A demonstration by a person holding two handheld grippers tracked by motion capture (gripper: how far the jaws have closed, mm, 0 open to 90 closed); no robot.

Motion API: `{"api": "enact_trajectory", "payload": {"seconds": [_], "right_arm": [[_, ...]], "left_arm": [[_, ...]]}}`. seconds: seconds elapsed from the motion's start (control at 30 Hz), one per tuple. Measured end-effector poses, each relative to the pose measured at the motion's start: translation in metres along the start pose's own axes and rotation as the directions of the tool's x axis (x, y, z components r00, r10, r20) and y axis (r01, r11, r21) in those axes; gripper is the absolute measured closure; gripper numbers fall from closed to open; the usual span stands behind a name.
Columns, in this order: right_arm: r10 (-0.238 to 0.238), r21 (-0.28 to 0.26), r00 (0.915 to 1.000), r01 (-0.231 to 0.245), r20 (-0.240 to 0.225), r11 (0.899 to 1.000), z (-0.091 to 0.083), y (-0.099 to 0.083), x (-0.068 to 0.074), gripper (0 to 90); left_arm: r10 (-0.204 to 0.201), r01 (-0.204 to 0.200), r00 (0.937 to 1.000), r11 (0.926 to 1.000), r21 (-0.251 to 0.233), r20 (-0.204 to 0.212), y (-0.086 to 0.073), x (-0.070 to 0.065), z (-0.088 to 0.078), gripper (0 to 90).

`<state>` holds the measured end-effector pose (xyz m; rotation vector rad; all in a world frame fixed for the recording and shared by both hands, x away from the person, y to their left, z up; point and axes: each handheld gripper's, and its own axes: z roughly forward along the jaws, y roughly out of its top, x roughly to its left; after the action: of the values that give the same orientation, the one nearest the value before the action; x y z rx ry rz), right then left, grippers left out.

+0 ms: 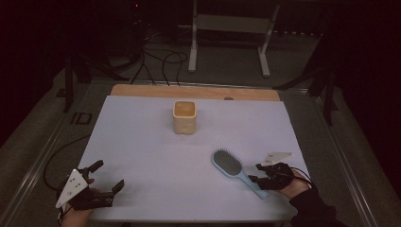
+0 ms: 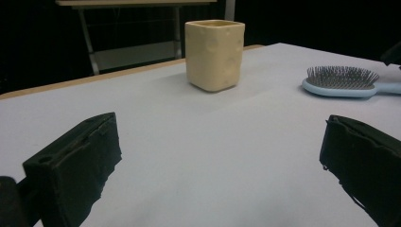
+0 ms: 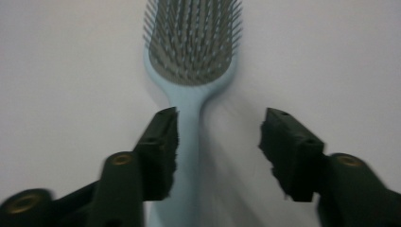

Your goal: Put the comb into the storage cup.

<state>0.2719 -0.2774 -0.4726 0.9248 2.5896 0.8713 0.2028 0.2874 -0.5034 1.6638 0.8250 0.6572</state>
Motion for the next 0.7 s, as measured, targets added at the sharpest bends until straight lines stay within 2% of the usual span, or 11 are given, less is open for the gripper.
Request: {"api": "enact_trajectory", "payload": {"seconds": [0.07, 0.13, 0.23, 0.33, 0.37, 0.47, 0.53, 0.6, 0.63, 0.7], "right_arm": [[0.013, -0.009, 0.9999, -0.013, 0.000, 1.000, -0.001, 0.003, 0.001, 30.2], [0.007, -0.020, 0.9999, -0.006, 0.010, 1.000, -0.003, 0.005, 0.003, 25.6], [0.035, 0.001, 0.9985, -0.035, -0.043, 0.999, -0.002, 0.009, 0.002, 23.7], [-0.002, 0.027, 0.9989, 0.003, -0.047, 1.000, -0.001, 0.011, 0.004, 22.0], [-0.019, 0.031, 0.9993, 0.020, -0.033, 0.999, -0.001, 0.011, 0.005, 23.3], [-0.062, 0.037, 0.9980, 0.062, 0.007, 0.997, 0.000, 0.013, 0.011, 16.7], [-0.064, 0.053, 0.9978, 0.065, -0.014, 0.997, 0.001, 0.016, 0.013, 15.5], [-0.057, 0.101, 0.9975, 0.061, -0.041, 0.993, 0.005, 0.019, 0.013, 14.4], [-0.039, 0.144, 0.9969, 0.048, -0.068, 0.988, 0.008, 0.020, 0.012, 12.3], [-0.051, 0.179, 0.9966, 0.062, -0.065, 0.982, 0.012, 0.023, 0.014, 14.1]], "left_arm": [[0.000, 0.000, 1.0000, 1.0000, -0.004, -0.001, 0.000, 0.000, 0.000, 0.0], [-0.001, 0.001, 1.0000, 1.0000, -0.003, 0.001, 0.000, 0.000, 0.000, 0.0], [0.000, 0.000, 1.0000, 1.0000, -0.004, -0.001, 0.000, 0.000, 0.000, 0.0], [0.000, 0.000, 1.0000, 1.0000, -0.001, 0.000, 0.000, 0.000, 0.000, 0.0], [0.000, 0.000, 1.0000, 1.0000, -0.001, 0.000, 0.000, 0.000, 0.000, 0.0], [-0.001, 0.001, 1.0000, 1.0000, -0.004, 0.000, 0.000, 0.000, -0.001, 0.0], [0.000, 0.000, 1.0000, 1.0000, -0.001, -0.001, 0.000, 0.000, 0.000, 0.0], [0.001, -0.001, 1.0000, 1.0000, -0.004, -0.002, 0.000, 0.000, -0.001, 0.0], [0.001, -0.001, 1.0000, 1.0000, -0.004, -0.002, 0.000, 0.000, -0.001, 0.0], [0.002, -0.002, 1.0000, 1.0000, 0.001, -0.002, 0.000, 0.000, 0.000, 0.0]]}}
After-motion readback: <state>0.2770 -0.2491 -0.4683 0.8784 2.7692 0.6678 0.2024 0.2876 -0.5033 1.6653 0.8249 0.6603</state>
